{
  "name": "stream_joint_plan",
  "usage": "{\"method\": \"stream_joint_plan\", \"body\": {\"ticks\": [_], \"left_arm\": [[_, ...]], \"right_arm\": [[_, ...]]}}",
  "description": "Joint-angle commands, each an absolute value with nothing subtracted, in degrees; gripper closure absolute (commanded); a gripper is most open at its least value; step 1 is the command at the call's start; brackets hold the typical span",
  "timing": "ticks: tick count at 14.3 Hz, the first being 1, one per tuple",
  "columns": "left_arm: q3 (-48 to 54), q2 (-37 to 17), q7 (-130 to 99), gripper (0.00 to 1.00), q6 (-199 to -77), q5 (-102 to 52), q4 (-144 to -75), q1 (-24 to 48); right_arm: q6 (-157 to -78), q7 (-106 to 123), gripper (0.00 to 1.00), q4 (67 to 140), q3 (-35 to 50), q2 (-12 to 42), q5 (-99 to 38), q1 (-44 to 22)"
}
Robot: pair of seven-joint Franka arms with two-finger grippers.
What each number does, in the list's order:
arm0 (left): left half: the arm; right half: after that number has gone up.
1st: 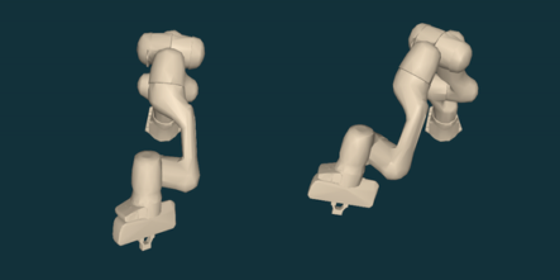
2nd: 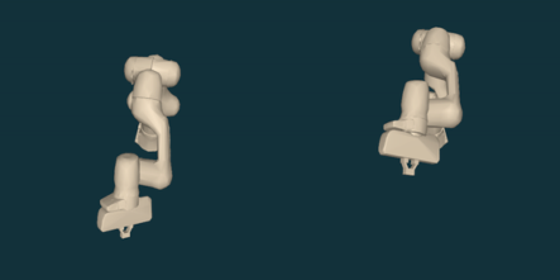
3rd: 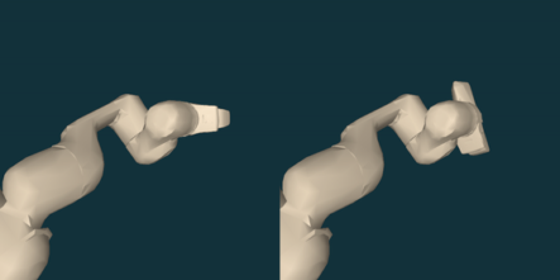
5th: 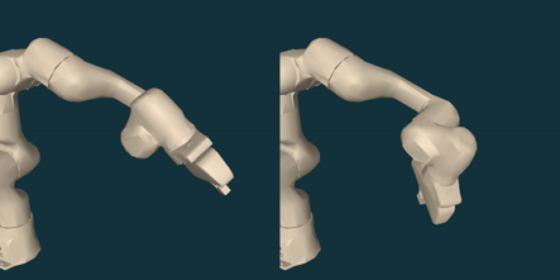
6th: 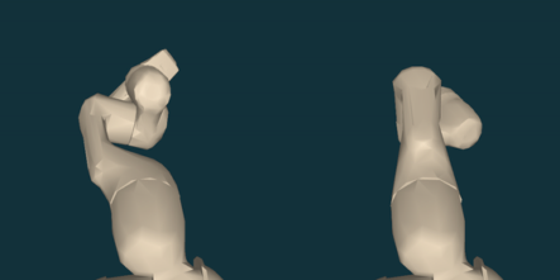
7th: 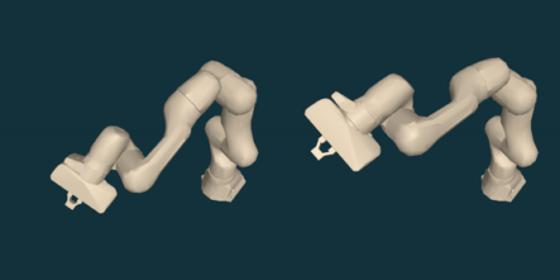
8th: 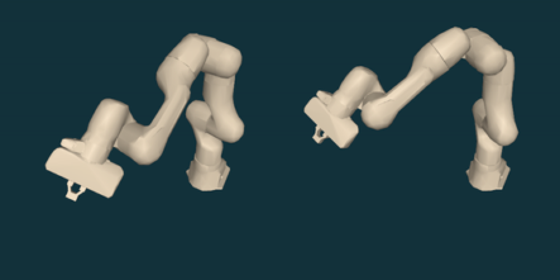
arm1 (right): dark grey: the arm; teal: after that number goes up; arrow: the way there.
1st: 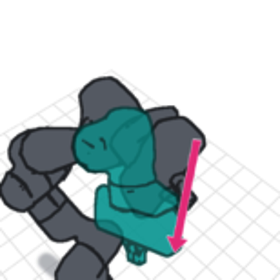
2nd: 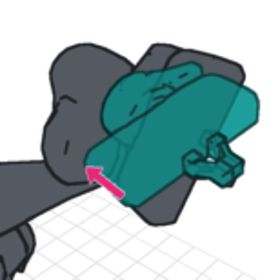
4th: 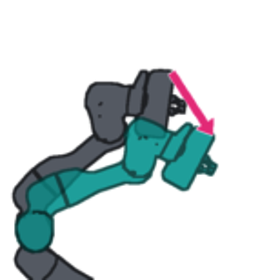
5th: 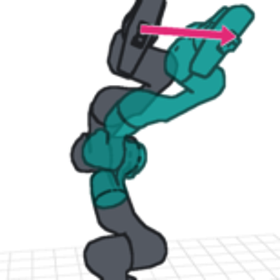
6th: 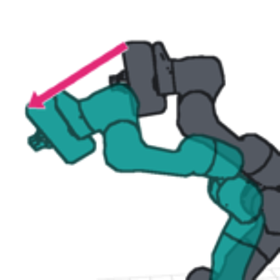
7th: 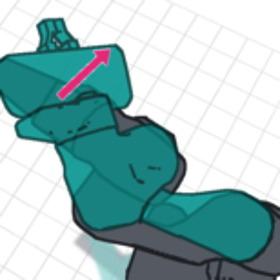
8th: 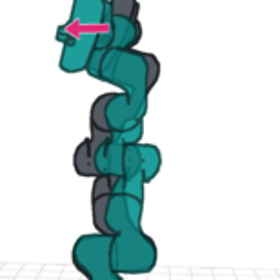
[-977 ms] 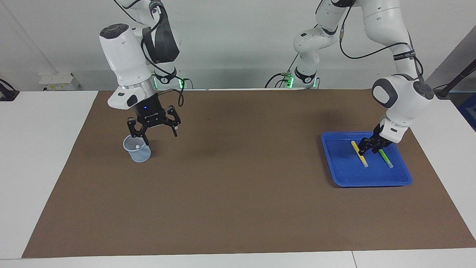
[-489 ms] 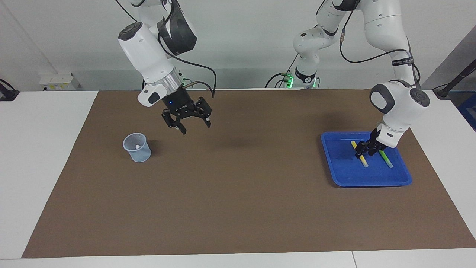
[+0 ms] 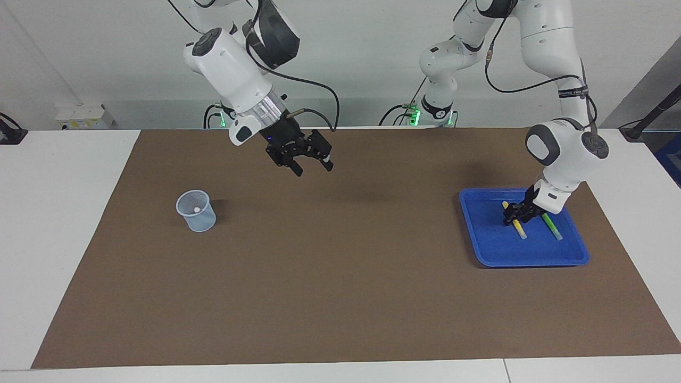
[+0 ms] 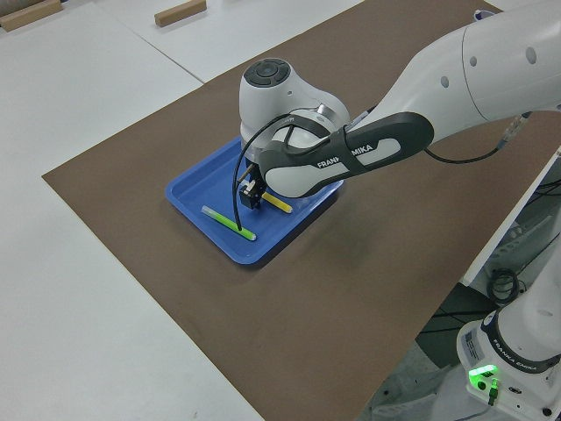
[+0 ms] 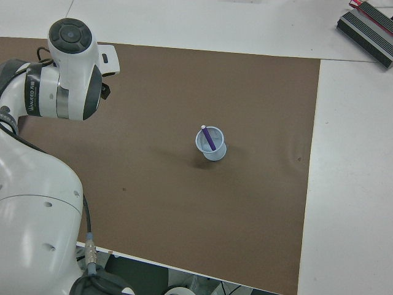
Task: Transfer and insert pens with both arms
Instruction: 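Grasp the yellow pen with the left gripper while the right gripper returns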
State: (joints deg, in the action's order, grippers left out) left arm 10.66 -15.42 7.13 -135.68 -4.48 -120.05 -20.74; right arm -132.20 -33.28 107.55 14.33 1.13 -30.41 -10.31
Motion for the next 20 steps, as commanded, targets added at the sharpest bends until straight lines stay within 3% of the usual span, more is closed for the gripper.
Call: {"method": "stream_joint_plan", "body": {"ticks": [1, 6, 9, 16, 20], "left_arm": [[11.0, -15.7, 6.2, 0.5, -136.9, -3.7, -121.7, -21.2], [11.0, -15.7, 6.2, 0.66, -136.9, -3.7, -121.7, -21.2], [11.0, -15.7, 5.7, 1.0, -136.9, -3.7, -121.7, -21.1], [11.0, -15.7, 3.6, 1.0, -134.3, -3.7, -119.5, -20.4], [11.2, -15.4, -1.7, 1.0, -125.6, -3.7, -113.3, -19.7]], "right_arm": [[-135.3, -38.7, 0.0, 107.7, 14.4, 1.1, -32.5, -11.6], [-139.2, -40.5, 0.0, 107.8, 14.4, 1.1, -35.6, -15.8], [-139.3, -40.4, 0.0, 108.2, 14.4, 1.2, -35.5, -16.6], [-140.5, -40.5, 0.0, 108.1, 14.4, 1.4, -35.6, -18.0], [-140.8, -40.5, 0.0, 108.3, 14.4, 1.8, -35.7, -18.1]]}}
